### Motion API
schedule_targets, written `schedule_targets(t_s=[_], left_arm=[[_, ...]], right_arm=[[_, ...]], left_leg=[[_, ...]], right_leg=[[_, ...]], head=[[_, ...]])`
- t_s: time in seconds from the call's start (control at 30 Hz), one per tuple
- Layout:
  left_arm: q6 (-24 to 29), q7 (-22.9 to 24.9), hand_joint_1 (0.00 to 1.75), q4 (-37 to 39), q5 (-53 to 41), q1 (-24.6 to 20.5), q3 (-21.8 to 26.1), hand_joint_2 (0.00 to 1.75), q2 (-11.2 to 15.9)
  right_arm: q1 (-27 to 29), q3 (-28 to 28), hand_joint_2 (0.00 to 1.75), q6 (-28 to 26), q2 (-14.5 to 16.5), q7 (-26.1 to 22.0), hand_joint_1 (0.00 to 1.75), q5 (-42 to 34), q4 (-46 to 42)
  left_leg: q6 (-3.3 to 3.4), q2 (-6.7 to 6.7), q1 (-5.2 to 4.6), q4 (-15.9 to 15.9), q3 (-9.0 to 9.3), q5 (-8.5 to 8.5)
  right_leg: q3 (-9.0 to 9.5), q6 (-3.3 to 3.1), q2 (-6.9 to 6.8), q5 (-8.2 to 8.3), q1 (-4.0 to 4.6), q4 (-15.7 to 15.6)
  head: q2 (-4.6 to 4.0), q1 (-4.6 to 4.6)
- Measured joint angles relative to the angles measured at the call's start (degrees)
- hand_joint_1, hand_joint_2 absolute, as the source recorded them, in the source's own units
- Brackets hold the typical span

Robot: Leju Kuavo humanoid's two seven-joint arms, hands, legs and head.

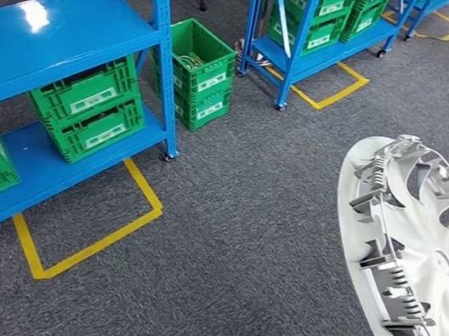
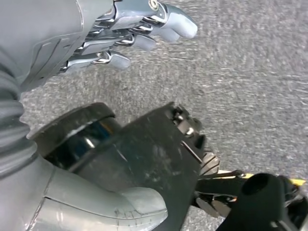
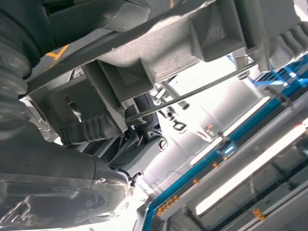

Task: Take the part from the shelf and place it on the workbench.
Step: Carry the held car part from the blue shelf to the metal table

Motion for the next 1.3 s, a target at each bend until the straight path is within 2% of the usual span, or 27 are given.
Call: schedule_targets(t_s=[0.07,0.1,0.13,0.2,0.27,0.33,0.37,0.4,0.43,0.47,0.5,0.53,0.6,0.63,0.67,0.73,0.77,0.8,0.87,0.93,0.97,1.0,1.07,1.13,1.17,1.23,1.3], left_arm=[[0.0,0.1,0.00,0.0,0.0,-0.1,0.0,1.75,0.0],[0.0,0.2,0.00,0.0,0.0,-0.2,0.0,1.75,0.0],[0.0,0.3,0.00,0.0,0.0,-0.2,0.0,1.75,0.1],[0.0,0.4,0.00,0.0,0.0,-0.2,0.0,1.75,0.1],[0.0,0.4,0.00,0.0,0.0,-0.2,0.0,1.75,0.1],[0.0,0.4,0.00,0.0,0.0,-0.2,0.0,1.75,0.1],[0.1,0.4,0.00,0.0,0.0,-0.2,0.0,1.75,0.1],[0.1,0.5,0.00,0.0,0.0,-0.1,0.0,1.75,0.1],[0.1,0.5,0.00,0.0,0.0,-0.1,0.0,1.75,0.1],[0.1,0.5,0.00,0.0,0.0,0.0,0.0,1.75,0.1],[0.1,0.5,0.00,0.0,0.0,0.0,0.0,1.75,0.1],[0.1,0.5,0.00,0.0,0.0,0.0,0.0,1.75,0.2],[0.1,0.5,0.00,0.0,0.0,-0.1,0.0,1.75,0.2],[0.1,0.5,0.00,0.0,0.0,-0.1,0.0,1.75,0.2],[0.1,0.5,0.00,0.0,0.1,-0.1,0.0,1.75,0.3],[0.1,0.6,0.00,0.0,0.1,0.0,0.0,1.75,0.2],[0.2,0.6,0.00,0.0,0.1,-0.1,0.0,1.75,0.2],[0.2,0.6,0.00,0.0,0.1,-0.1,0.0,1.75,0.1],[0.2,0.6,0.00,0.0,0.1,-0.1,0.0,1.75,0.0],[0.2,0.6,0.00,0.0,0.1,0.1,0.0,1.75,0.1],[0.2,0.6,0.00,0.0,0.0,0.2,0.1,1.75,0.2],[0.2,0.6,0.00,0.0,0.0,0.2,0.1,1.75,0.2],[0.3,0.6,0.00,0.0,0.0,0.1,0.1,1.75,0.2],[0.3,0.7,0.00,0.0,0.0,0.1,0.1,1.75,0.3],[0.3,0.7,0.00,0.0,0.0,0.1,0.1,1.75,0.3],[0.3,0.9,0.00,0.0,-0.1,0.0,0.1,1.75,0.3],[0.4,1.0,0.00,0.0,-0.1,-0.1,0.1,1.75,0.3]], right_arm=[[0.0,0.0,1.75,0.0,0.0,-0.1,1.75,-0.3,0.0],[-0.1,0.0,1.75,0.0,0.0,-0.2,1.75,-0.4,0.0],[-0.1,0.0,1.75,0.0,0.0,-0.3,1.75,-0.5,0.0],[-0.2,0.0,1.75,0.0,0.0,-0.3,1.75,-0.6,0.0],[-0.1,0.0,1.75,0.0,0.0,-0.4,1.75,-0.6,0.0],[-0.1,0.0,1.75,0.0,0.0,-0.4,1.75,-0.6,0.0],[-0.2,0.0,1.75,0.0,0.0,-0.4,1.75,-0.6,0.0],[-0.2,0.0,1.75,0.0,0.0,-0.4,1.75,-0.6,0.0],[-0.2,0.0,1.75,0.0,0.0,-0.4,1.75,-0.6,0.0],[-0.2,0.0,1.75,0.0,0.0,-0.4,1.75,-0.6,0.0],[-0.2,0.0,1.75,0.0,0.0,-0.4,1.75,-0.6,0.0],[-0.2,0.0,1.75,0.0,0.0,-0.4,1.75,-0.6,0.0],[-0.2,0.0,1.75,0.0,0.0,-0.4,1.75,-0.6,0.0],[-0.3,0.0,1.75,0.0,0.0,-0.4,1.75,-0.6,0.0],[-0.3,0.0,1.75,0.0,0.0,-0.4,1.75,-0.6,0.0],[-0.3,0.0,1.75,0.0,0.0,-0.5,1.75,-0.7,-0.1],[-0.2,0.0,1.75,0.0,0.0,-0.5,1.75,-0.7,-0.1],[-0.1,0.0,1.75,0.0,0.0,-0.5,1.75,-0.8,-0.2],[-0.4,0.0,1.75,0.0,0.0,-0.6,1.75,-0.9,-0.2],[-0.6,-0.1,1.75,0.0,0.0,-0.8,1.75,-1.2,-0.2],[-0.7,-0.1,1.75,0.0,0.0,-0.8,1.75,-1.4,-0.1],[-0.7,-0.2,1.75,0.0,0.0,-0.9,1.75,-1.6,-0.1],[-0.8,-0.3,1.75,0.0,0.0,-1.0,1.75,-1.9,-0.1],[-1.0,-0.3,1.75,0.0,0.0,-1.0,1.75,-2.1,-0.1],[-1.0,-0.4,1.75,0.0,0.0,-1.0,1.75,-2.1,-0.1],[-1.0,-0.6,1.75,0.0,0.0,-1.0,1.75,-2.2,-0.2],[-1.0,-0.7,1.75,0.0,0.0,-1.0,1.75,-2.1,-0.2]], left_leg=[[-0.83,1.00,0.19,0.6,0.23,-0.63],[-1.27,1.33,0.14,0.9,0.26,-0.90],[-1.66,1.60,0.01,1.1,0.26,-1.06],[-2.21,2.20,-0.07,1.4,0.19,-1.09],[-2.74,1.53,0.19,2.2,-0.08,-2.09],[-2.93,-0.62,0.32,6.6,-1.94,-5.42],[-2.80,-1.53,0.28,10.5,-3.70,-7.59],[-2.59,-1.96,0.22,14.6,-5.53,-9.31],[-2.33,-2.15,0.14,17.4,-6.87,-10.10],[-1.98,-2.25,0.04,18.5,-7.37,-9.78],[-1.56,-2.44,-0.09,17.0,-6.68,-8.24],[-1.06,-3.13,-0.27,13.6,-5.06,-6.00],[0.00,-6.47,-0.48,6.2,-1.63,-2.57],[0.24,-7.90,-0.56,3.9,-0.67,-1.88],[0.31,-8.70,-0.62,2.9,-0.37,-1.82],[0.17,-7.57,-0.63,2.1,-0.34,-1.46],[0.25,-6.77,-0.54,1.8,-0.31,-1.16],[0.37,-5.86,-0.42,1.4,-0.29,-0.84],[0.54,-3.93,-0.39,1.1,-0.40,-0.57],[0.55,-1.89,-0.45,1.2,-0.65,-0.54],[0.52,-0.95,-0.45,1.2,-0.73,-0.53],[0.46,-0.07,-0.43,1.2,-0.76,-0.55],[0.11,1.31,-0.41,1.3,-0.54,-0.69],[-0.56,2.29,-0.66,1.5,-0.36,-0.92],[-0.89,2.69,-0.78,1.7,-0.30,-0.95],[-1.46,3.45,-0.73,1.7,-0.29,-0.93],[-2.06,2.16,-0.43,3.0,-0.77,-2.24]], right_leg=[[3.87,0.66,-1.82,3.43,-0.25,-7.8],[5.28,0.38,-2.42,4.14,-0.18,-10.4],[5.93,-0.11,-2.81,4.14,-0.03,-11.6],[5.74,-1.56,-1.95,4.08,0.19,-11.5],[5.41,-2.50,-1.07,4.33,0.24,-11.4],[5.12,-3.37,-0.17,4.70,0.29,-11.5],[4.89,-3.67,0.38,4.86,0.45,-11.5],[4.65,-3.94,1.02,5.02,0.66,-11.5],[4.45,-4.13,1.71,5.18,0.90,-11.5],[4.30,-4.28,2.46,5.33,1.13,-11.5],[4.23,-4.35,3.23,5.47,1.34,-11.5],[4.21,-4.36,3.97,5.61,1.49,-11.5],[3.99,-4.18,5.33,5.92,1.60,-11.4],[3.70,-3.92,5.97,6.14,1.54,-11.3],[3.35,-3.59,6.62,6.38,1.41,-11.2],[2.59,-2.81,7.86,6.88,1.17,-11.2],[2.12,-2.53,7.28,6.64,1.21,-10.9],[1.31,-2.24,5.94,5.73,1.30,-9.6],[-1.44,-1.62,2.24,2.02,1.31,-3.7],[-4.17,-0.85,0.77,-1.28,0.86,3.4],[-4.31,-0.53,0.49,-1.56,0.59,4.6],[-3.28,-0.25,0.18,-0.87,0.32,3.7],[1.86,0.16,-1.57,1.89,-0.07,-4.0],[6.09,-0.31,-3.34,3.32,0.01,-10.5],[6.76,-0.77,-3.66,3.33,0.16,-11.6],[6.56,-1.86,-2.64,3.54,0.44,-11.7],[6.36,-2.71,-1.60,3.91,0.42,-12.0]], head=[[0.00,0.10],[0.00,0.21],[0.00,0.27],[0.00,0.33],[0.00,0.24],[0.00,0.11],[0.00,0.07],[0.00,0.05],[0.00,0.05],[0.00,0.06],[0.00,0.07],[0.00,0.07],[0.00,0.14],[0.00,0.11],[0.00,0.12],[0.00,0.08],[0.00,0.15],[0.00,0.28],[0.00,0.54],[0.00,0.65],[0.00,0.65],[0.00,0.67],[0.00,0.68],[0.00,0.53],[0.00,0.40],[0.00,0.17],[0.00,0.06]])
